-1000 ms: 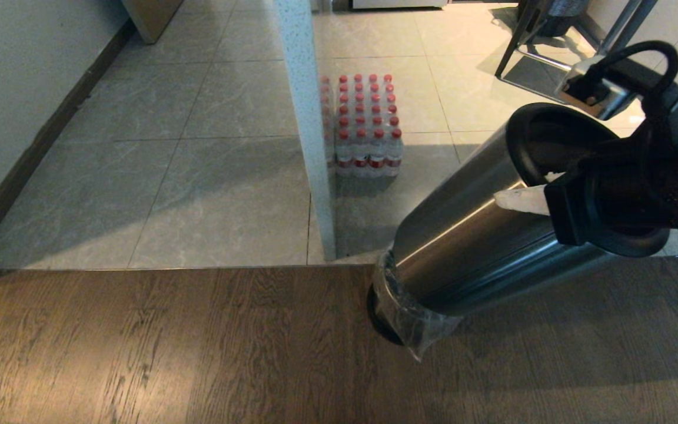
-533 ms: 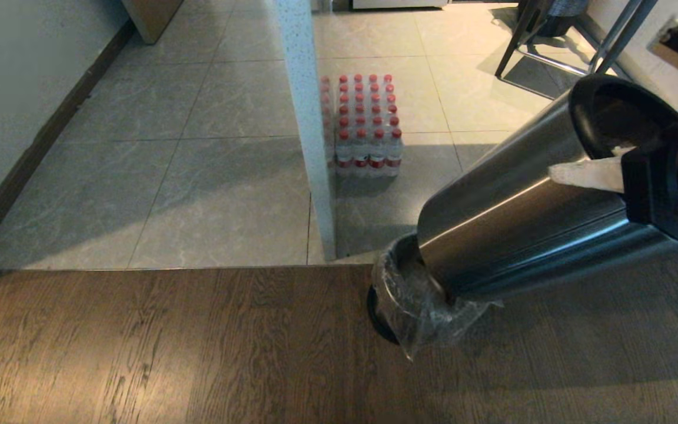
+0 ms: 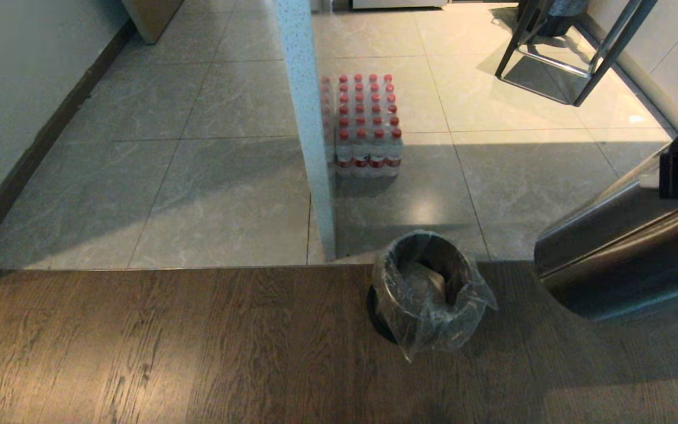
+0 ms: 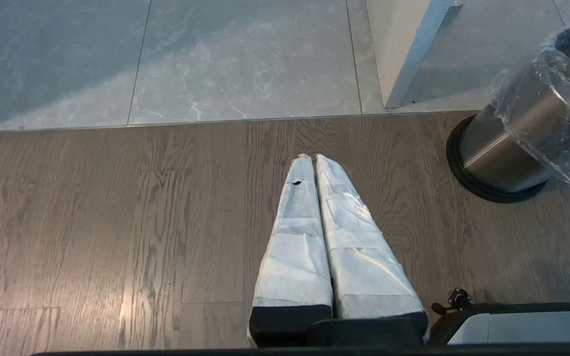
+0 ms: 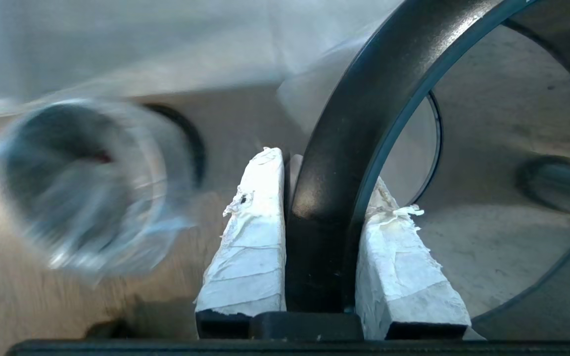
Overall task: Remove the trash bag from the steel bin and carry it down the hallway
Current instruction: Place the outer trash can on the ground
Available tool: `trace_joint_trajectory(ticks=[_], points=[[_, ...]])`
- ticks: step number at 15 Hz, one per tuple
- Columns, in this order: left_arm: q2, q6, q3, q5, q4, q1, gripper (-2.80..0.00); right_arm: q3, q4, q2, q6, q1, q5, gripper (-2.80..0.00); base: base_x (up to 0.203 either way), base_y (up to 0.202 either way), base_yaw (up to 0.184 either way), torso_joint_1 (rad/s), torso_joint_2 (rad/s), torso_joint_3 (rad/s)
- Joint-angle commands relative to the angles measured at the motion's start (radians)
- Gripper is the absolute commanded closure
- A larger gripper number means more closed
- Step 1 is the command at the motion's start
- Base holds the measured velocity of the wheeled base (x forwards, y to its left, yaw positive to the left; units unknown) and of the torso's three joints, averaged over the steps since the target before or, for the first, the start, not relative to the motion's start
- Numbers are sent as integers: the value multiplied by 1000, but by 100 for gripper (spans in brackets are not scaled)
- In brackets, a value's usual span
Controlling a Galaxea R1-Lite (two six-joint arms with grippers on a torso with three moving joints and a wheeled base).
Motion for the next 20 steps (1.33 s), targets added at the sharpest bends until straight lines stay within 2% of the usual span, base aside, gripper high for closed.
trace_joint_trajectory(ticks=[1,6,8,11,13,17,20], points=[[0,0,0,0,0,0,0,-1,-8,195,29,-77,0,0,0,0,0,0,0,0],[0,0,0,0,0,0,0,-39,-240,557,61,-153,35,0,0,0,0,0,0,0],[0,0,0,0,0,0,0,-106,-331,711,59,-169,39,0,0,0,0,0,0,0],[0,0,0,0,0,0,0,-283,-408,897,54,-188,42,0,0,0,0,0,0,0],[0,0,0,0,0,0,0,-330,-428,956,53,-195,43,0,0,0,0,0,0,0],[0,0,0,0,0,0,0,-341,-511,979,57,-202,44,0,0,0,0,0,0,0],[0,0,0,0,0,0,0,-343,-525,992,63,-210,49,0,0,0,0,0,0,0]])
